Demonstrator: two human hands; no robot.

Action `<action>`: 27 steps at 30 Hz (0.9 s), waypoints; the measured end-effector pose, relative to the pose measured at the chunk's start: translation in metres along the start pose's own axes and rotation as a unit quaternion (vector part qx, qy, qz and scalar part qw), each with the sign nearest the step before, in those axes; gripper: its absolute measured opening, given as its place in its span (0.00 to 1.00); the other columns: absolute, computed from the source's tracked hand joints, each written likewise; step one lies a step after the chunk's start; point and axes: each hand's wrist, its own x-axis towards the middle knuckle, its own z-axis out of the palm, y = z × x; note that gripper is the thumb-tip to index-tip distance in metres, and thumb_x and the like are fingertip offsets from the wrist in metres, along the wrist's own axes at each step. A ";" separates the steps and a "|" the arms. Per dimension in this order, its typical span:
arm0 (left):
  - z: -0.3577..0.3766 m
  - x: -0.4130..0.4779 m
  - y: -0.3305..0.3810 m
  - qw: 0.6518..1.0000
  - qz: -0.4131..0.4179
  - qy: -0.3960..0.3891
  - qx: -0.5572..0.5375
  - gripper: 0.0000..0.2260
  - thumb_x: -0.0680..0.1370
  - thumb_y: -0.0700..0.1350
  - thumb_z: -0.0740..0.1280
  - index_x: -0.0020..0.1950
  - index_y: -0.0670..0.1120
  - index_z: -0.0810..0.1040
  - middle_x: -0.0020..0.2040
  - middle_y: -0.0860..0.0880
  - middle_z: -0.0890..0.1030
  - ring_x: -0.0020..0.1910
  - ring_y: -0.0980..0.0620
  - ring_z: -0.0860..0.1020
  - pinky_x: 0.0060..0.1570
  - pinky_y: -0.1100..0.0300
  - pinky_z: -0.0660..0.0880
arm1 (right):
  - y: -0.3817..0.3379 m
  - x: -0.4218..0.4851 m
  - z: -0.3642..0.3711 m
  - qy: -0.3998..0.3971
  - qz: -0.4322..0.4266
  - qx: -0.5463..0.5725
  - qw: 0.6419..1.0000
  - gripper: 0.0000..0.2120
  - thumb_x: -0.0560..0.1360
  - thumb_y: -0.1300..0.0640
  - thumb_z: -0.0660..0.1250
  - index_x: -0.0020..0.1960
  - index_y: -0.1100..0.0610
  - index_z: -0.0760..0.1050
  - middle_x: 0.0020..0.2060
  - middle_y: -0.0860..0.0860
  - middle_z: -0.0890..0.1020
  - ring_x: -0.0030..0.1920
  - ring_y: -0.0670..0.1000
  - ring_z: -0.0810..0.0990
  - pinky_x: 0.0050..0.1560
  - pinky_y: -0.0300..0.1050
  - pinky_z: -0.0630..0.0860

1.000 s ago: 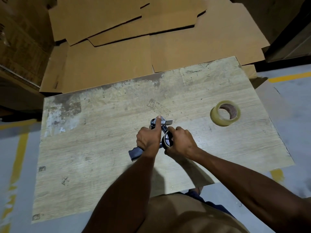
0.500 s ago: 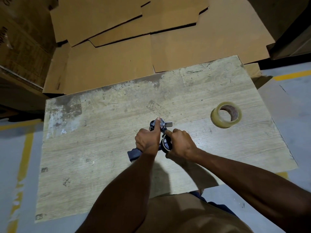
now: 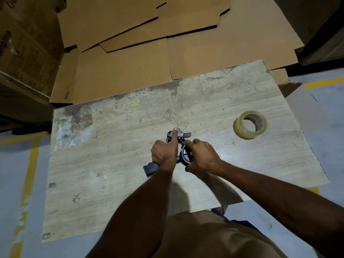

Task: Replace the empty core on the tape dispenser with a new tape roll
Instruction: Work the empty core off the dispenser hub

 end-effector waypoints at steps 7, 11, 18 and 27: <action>-0.004 -0.001 -0.003 0.998 0.025 -0.027 0.052 0.44 0.69 0.82 0.58 0.50 0.41 0.81 0.49 0.42 0.84 0.48 0.42 0.82 0.40 0.54 0.69 | -0.011 -0.003 0.013 0.024 0.069 0.051 0.996 0.39 0.62 0.44 0.78 0.68 0.52 0.65 0.57 0.57 0.72 0.56 0.61 0.76 0.49 0.51 0.73; -0.001 0.002 -0.014 0.993 0.011 -0.016 0.120 0.53 0.65 0.87 0.47 0.55 0.42 0.83 0.54 0.42 0.83 0.53 0.41 0.80 0.55 0.46 0.71 | -0.015 0.001 0.017 0.018 0.091 0.053 0.994 0.41 0.62 0.46 0.80 0.68 0.52 0.64 0.59 0.58 0.71 0.58 0.61 0.75 0.48 0.48 0.69; 0.003 0.001 -0.011 0.992 -0.020 -0.073 0.102 0.55 0.64 0.87 0.43 0.58 0.43 0.82 0.59 0.42 0.83 0.59 0.39 0.79 0.65 0.41 0.65 | -0.018 0.005 0.020 0.021 0.103 0.043 0.993 0.41 0.62 0.50 0.81 0.69 0.50 0.66 0.57 0.58 0.72 0.58 0.59 0.75 0.47 0.45 0.66; 0.012 0.006 -0.014 0.996 0.039 -0.012 0.082 0.49 0.66 0.86 0.53 0.49 0.41 0.84 0.50 0.41 0.84 0.53 0.40 0.82 0.53 0.48 0.79 | -0.007 -0.004 0.022 0.001 0.040 0.001 0.999 0.46 0.61 0.49 0.80 0.75 0.50 0.64 0.58 0.58 0.74 0.57 0.59 0.76 0.52 0.49 0.75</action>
